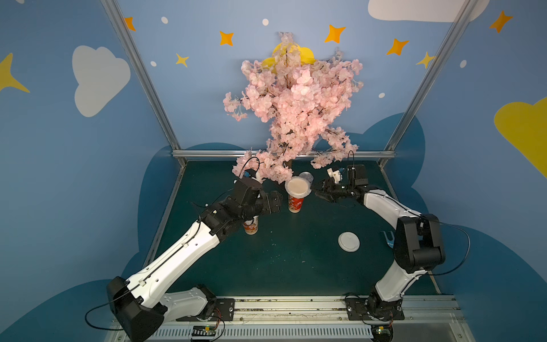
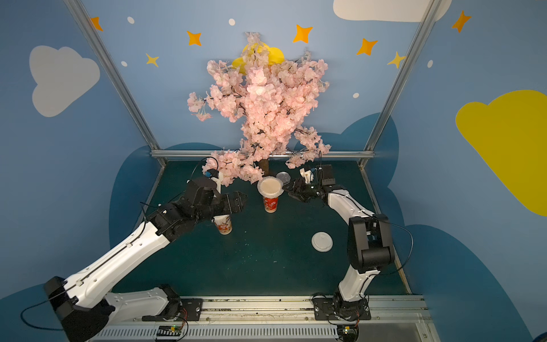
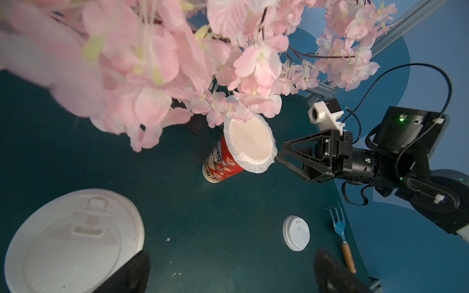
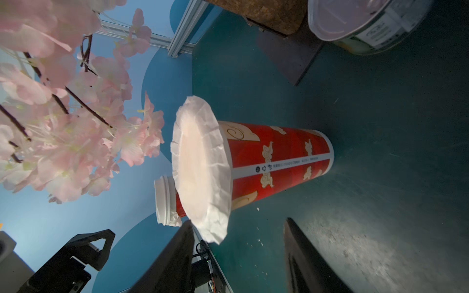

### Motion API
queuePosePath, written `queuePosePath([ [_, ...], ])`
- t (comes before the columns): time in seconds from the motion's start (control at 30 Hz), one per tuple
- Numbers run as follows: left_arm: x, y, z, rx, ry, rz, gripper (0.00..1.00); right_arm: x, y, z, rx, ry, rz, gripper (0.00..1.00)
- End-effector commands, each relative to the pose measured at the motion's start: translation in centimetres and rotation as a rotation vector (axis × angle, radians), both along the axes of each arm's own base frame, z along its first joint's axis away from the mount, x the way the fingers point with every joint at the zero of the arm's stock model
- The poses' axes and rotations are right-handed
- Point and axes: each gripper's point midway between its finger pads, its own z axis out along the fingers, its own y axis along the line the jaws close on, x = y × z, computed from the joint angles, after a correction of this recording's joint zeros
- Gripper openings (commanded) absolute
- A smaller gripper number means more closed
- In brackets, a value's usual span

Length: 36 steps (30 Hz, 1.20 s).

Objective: Put the leak-proof paper on the milk tea cups
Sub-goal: Place the leak-proof paper at the cup, then pick up the cup lid from the center of the board.

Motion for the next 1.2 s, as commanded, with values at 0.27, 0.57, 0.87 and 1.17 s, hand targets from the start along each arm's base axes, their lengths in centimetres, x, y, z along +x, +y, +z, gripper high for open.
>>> queuePosePath([
  [0.27, -0.7, -3.2, 0.1, -0.034, 0.015, -0.186, 1.00, -9.5, -10.9, -3.5, -0.598, 0.058, -0.237, 0.69],
  [0.57, -1.4, -5.6, -1.5, -0.083, 0.067, -0.251, 1.00, -16.0, -16.4, -8.8, -0.864, 0.177, -0.342, 0.79],
  [0.87, -2.2, -7.0, -2.4, -0.076, 0.087, -0.281, 1.00, -15.5, -15.9, -11.6, -0.874, 0.206, -0.298, 0.83],
  [1.17, -2.5, -7.1, -2.7, -0.064, 0.094, -0.276, 1.00, -14.4, -15.4, -13.1, -0.888, 0.231, -0.261, 0.85],
])
